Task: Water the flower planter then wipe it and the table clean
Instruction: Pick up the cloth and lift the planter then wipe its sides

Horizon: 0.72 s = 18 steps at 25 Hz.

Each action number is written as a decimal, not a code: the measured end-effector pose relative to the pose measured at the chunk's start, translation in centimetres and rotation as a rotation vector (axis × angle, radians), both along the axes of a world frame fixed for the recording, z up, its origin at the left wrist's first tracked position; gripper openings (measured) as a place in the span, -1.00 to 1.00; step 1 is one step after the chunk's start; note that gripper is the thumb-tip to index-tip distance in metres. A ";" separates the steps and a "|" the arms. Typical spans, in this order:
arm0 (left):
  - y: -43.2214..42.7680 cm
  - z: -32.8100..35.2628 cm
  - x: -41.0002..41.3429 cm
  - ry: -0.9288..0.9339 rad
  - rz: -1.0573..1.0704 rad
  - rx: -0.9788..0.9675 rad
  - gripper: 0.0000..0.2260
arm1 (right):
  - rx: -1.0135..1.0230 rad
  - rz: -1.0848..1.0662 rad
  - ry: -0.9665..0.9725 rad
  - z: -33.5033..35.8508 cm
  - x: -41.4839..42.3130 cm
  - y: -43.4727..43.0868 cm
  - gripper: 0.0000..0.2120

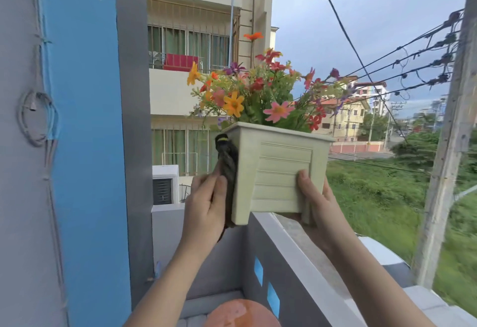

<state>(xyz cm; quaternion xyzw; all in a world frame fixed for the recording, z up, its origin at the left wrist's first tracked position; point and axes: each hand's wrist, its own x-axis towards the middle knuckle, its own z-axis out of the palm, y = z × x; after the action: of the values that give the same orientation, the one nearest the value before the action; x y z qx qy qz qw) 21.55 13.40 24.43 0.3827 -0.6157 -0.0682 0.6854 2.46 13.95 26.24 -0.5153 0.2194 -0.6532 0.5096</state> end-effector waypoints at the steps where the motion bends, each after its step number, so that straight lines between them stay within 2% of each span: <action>1: -0.5 0.9 0.1 -0.012 0.048 -0.030 -0.71 | 0.006 0.005 0.003 -0.3 0.0 0.0 -0.60; 4: -2.0 2.4 0.3 -0.051 0.163 -0.057 -0.61 | 0.010 0.036 -0.038 -0.8 0.1 0.1 -0.45; 8: -3.2 1.2 0.9 -0.018 0.150 0.121 -0.63 | 0.033 0.038 -0.064 -1.2 -0.5 -0.2 -0.61; 11: -1.8 0.4 0.4 0.078 0.006 0.052 -0.66 | 0.020 0.007 -0.011 -1.5 -0.4 -0.2 -0.61; 12: -1.2 0.4 0.0 0.054 0.000 0.000 -0.63 | 0.016 -0.003 -0.004 -1.6 -0.3 -0.2 -0.59; 14: -1.1 0.3 -0.3 -0.036 0.077 -0.064 -0.58 | 0.018 -0.013 0.007 -1.8 -0.1 -0.3 -0.40; 16: -2.1 0.2 0.1 -0.095 0.175 -0.027 -0.58 | 0.037 0.000 0.003 -2.1 -0.1 -0.3 -0.26; 18: -3.2 0.0 0.9 -0.126 0.238 0.074 -0.59 | 0.055 0.021 -0.033 -2.5 -0.2 -0.4 -0.40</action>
<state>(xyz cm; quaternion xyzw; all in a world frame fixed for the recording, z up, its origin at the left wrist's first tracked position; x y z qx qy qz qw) 22.44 10.22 24.48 0.4815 -0.6049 0.0152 0.6340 2.27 13.59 23.78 -0.4927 0.2235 -0.6498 0.5338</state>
